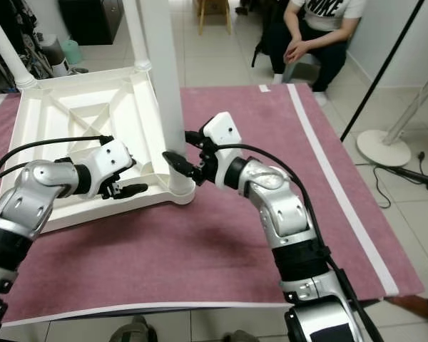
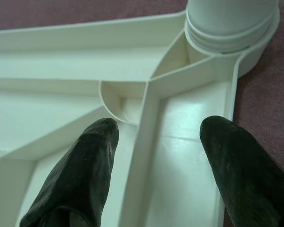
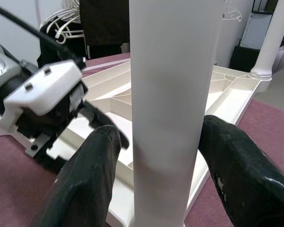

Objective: Building children table

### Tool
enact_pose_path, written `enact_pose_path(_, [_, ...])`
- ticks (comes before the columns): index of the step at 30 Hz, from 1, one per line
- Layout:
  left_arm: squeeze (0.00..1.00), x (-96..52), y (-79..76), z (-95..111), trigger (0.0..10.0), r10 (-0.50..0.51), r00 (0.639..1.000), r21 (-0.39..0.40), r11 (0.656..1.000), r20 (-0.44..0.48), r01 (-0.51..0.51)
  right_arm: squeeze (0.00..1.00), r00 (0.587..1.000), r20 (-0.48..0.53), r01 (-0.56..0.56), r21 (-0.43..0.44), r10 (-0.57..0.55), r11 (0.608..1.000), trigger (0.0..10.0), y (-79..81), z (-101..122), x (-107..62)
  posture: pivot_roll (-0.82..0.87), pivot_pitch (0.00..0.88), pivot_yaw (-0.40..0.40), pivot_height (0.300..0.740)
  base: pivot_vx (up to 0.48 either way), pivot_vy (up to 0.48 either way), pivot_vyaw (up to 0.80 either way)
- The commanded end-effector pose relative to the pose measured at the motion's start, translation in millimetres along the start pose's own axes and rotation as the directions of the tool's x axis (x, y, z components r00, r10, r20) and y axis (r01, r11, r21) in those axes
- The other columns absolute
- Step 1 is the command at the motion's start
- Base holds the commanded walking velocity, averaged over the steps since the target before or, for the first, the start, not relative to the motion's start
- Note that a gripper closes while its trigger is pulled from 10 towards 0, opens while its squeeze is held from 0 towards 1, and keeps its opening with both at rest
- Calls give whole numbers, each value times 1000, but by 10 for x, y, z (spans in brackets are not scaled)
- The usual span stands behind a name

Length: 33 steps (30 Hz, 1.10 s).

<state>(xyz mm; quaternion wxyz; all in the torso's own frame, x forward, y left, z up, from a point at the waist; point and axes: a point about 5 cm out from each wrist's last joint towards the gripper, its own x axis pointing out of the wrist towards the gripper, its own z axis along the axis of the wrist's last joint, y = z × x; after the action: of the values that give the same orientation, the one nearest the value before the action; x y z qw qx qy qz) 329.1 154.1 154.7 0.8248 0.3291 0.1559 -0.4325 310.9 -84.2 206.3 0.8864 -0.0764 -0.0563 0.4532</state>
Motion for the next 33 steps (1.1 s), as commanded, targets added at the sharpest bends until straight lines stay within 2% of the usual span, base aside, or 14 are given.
enact_pose_path(1, [0,35,-70,-25,10000,-41,999,-28,999,4,41,0,1000,6,-8,-2,8,1000,10000,-3,12,21,104,0,32,740,0,0,0])
enact_pose_path(2, [0,33,-139,-17,10000,-93,995,-43,995,32,94,0,1000,4,-3,-5,3,1000,10000,-16,10,17,103,0,34,740,0,0,0])
enact_pose_path(6, [0,24,-194,-2,10000,-135,989,-74,987,66,140,0,1000,1,0,-5,0,1000,10000,-31,9,11,103,0,35,740,0,0,0])
enact_pose_path(8, [0,-8,-252,35,10000,-182,975,-138,970,131,200,0,1000,-3,2,-7,-2,1000,10000,-48,4,-1,105,0,34,740,0,0,0])
enact_pose_path(11, [0,-35,-240,71,10000,-194,964,-175,959,180,225,0,1000,-4,2,-7,-2,1000,10000,-52,2,-3,105,0,34,740,0,0,0])
enact_pose_path(13, [0,-91,-143,150,10000,-160,954,-224,949,254,219,0,1000,-4,2,-5,-2,1000,10000,-50,-5,3,109,0,32,740,0,0,0])
enact_pose_path(16, [0,-116,-117,168,10000,-155,950,-230,948,271,220,0,1000,-4,1,-4,-1,1000,10000,-46,-8,9,111,0,30,740,0,0,0])
enact_pose_path(18, [0,-110,-145,116,10000,-170,959,-198,956,227,217,0,1000,-3,-1,-3,1,1000,10000,-41,-8,16,114,0,27,740,0,0,0])
enact_pose_path(21, [0,-19,-261,-58,10000,-197,976,-132,969,89,208,0,1000,0,-6,-2,6,1000,10000,-35,-3,32,113,0,26,740,0,0,0])
enact_pose_path(27, [0,34,-300,-77,10000,-200,977,-123,971,67,207,0,1000,0,-7,-2,7,1000,10000,-38,-1,35,112,0,25,740,0,0,0])
enact_pose_path(28, [0,108,-315,-91,10000,-193,980,-126,972,51,198,0,1000,0,-6,-2,6,1000,10000,-39,2,35,109,0,28,740,0,0,0])
enact_pose_path(30, [0,108,-315,-91,10000,-193,980,-126,972,51,198,0,1000,0,-6,-2,6,1000,10000,-39,2,35,109,0,28,740,0,0,0])
enact_pose_path(32, [0,184,-315,-99,10000,-182,983,-137,973,37,185,0,1000,0,-6,-2,6,1000,10000,-39,3,34,107,0,29,740,0,0,0])
enact_pose_path(33, [0,265,-305,-102,9961,-168,986,-149,974,22,170,0,1000,1,-5,0,5,1000,10000,-36,5,33,102,0,33,740,0,0,0])
